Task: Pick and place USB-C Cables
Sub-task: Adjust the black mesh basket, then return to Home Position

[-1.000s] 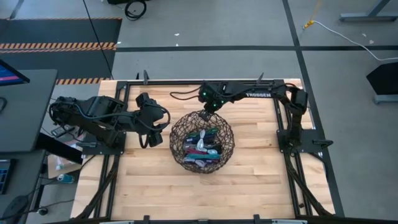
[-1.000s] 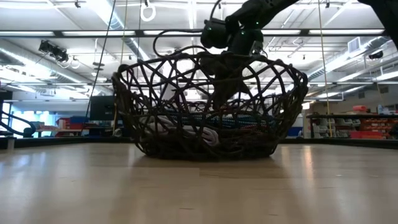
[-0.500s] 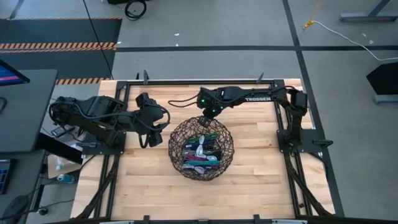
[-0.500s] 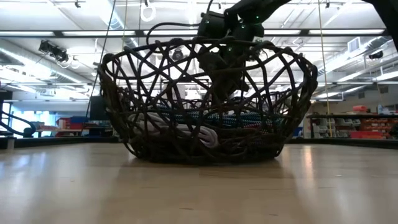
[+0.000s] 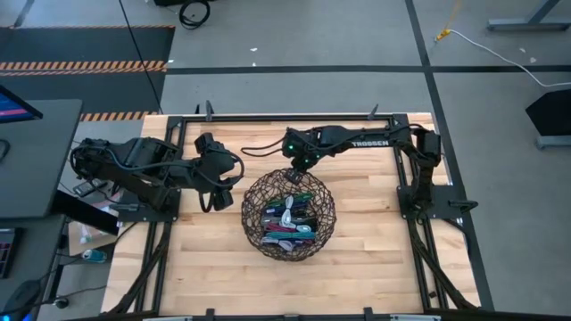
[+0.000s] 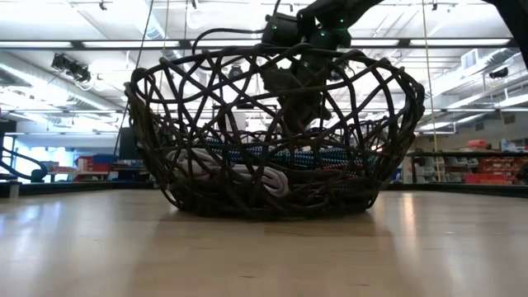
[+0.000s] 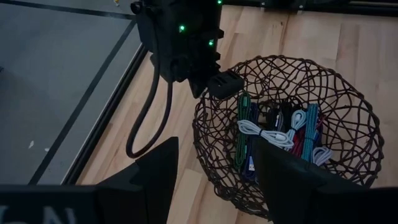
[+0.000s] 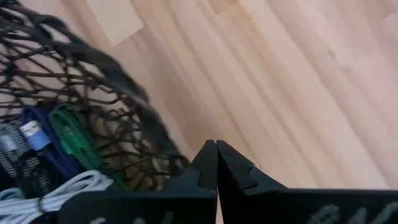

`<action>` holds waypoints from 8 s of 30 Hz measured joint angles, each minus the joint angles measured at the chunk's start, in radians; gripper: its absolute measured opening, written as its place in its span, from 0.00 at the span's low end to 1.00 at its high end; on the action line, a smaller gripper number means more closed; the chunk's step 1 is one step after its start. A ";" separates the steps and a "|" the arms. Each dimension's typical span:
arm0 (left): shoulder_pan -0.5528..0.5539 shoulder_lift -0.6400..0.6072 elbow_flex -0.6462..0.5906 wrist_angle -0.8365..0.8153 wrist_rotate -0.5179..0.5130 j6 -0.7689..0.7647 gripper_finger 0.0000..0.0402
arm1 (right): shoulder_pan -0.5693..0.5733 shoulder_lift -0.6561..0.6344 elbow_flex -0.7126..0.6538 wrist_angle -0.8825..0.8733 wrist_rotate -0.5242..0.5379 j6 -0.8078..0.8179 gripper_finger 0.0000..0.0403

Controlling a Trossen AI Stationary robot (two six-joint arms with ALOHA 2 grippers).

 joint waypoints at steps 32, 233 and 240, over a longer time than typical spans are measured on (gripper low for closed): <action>-0.008 0.000 0.000 -0.172 -0.042 0.012 0.52 | 0.244 -0.653 0.001 0.083 0.259 -0.079 0.00; 0.575 -0.816 -1.762 1.675 0.792 0.314 0.30 | 0.361 -1.809 -1.452 0.689 0.000 -0.291 0.08; 0.575 -0.816 -1.762 1.675 0.792 0.315 0.30 | 0.361 -1.809 -1.451 0.689 0.000 -0.291 0.08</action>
